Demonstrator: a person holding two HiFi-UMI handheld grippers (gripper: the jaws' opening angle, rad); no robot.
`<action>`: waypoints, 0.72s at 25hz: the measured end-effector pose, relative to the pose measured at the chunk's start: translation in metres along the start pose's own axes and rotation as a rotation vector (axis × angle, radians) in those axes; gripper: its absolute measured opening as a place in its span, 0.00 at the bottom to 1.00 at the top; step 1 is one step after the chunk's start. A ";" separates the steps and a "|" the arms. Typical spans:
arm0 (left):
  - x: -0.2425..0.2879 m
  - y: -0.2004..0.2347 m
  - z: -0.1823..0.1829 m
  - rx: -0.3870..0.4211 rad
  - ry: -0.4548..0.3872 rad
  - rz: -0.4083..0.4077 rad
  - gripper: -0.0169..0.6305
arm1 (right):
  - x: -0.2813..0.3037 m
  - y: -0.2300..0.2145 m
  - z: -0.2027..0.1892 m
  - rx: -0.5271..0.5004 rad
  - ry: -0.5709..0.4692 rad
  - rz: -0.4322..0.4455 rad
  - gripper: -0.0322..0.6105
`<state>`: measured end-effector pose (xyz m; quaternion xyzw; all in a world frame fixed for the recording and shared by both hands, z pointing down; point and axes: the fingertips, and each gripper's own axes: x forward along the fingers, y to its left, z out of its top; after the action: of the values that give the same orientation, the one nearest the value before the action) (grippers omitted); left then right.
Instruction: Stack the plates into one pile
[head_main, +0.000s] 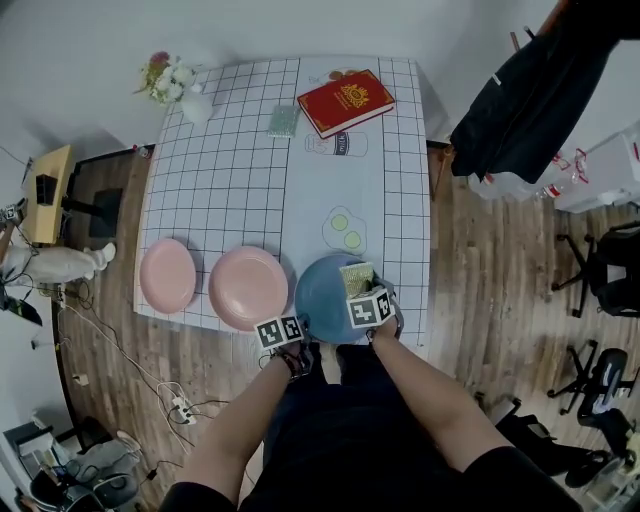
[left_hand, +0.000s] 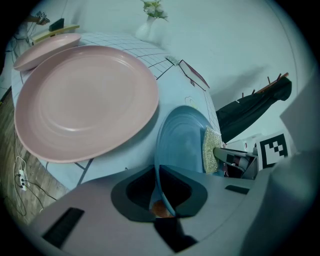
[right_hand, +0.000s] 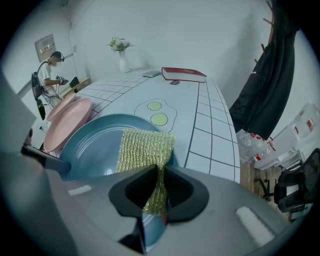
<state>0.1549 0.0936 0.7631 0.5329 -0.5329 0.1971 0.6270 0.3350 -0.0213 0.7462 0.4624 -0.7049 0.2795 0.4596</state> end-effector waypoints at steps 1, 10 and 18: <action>0.000 0.000 0.001 0.004 0.006 0.001 0.06 | 0.002 0.000 0.001 -0.003 0.003 -0.003 0.14; 0.001 -0.005 0.000 0.031 0.064 -0.029 0.07 | 0.010 0.010 0.024 0.003 -0.022 0.013 0.14; 0.001 -0.013 -0.003 0.135 0.118 -0.093 0.08 | 0.018 0.044 0.050 -0.079 -0.074 0.029 0.14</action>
<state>0.1673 0.0913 0.7587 0.5855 -0.4554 0.2342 0.6284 0.2722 -0.0512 0.7430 0.4437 -0.7386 0.2407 0.4469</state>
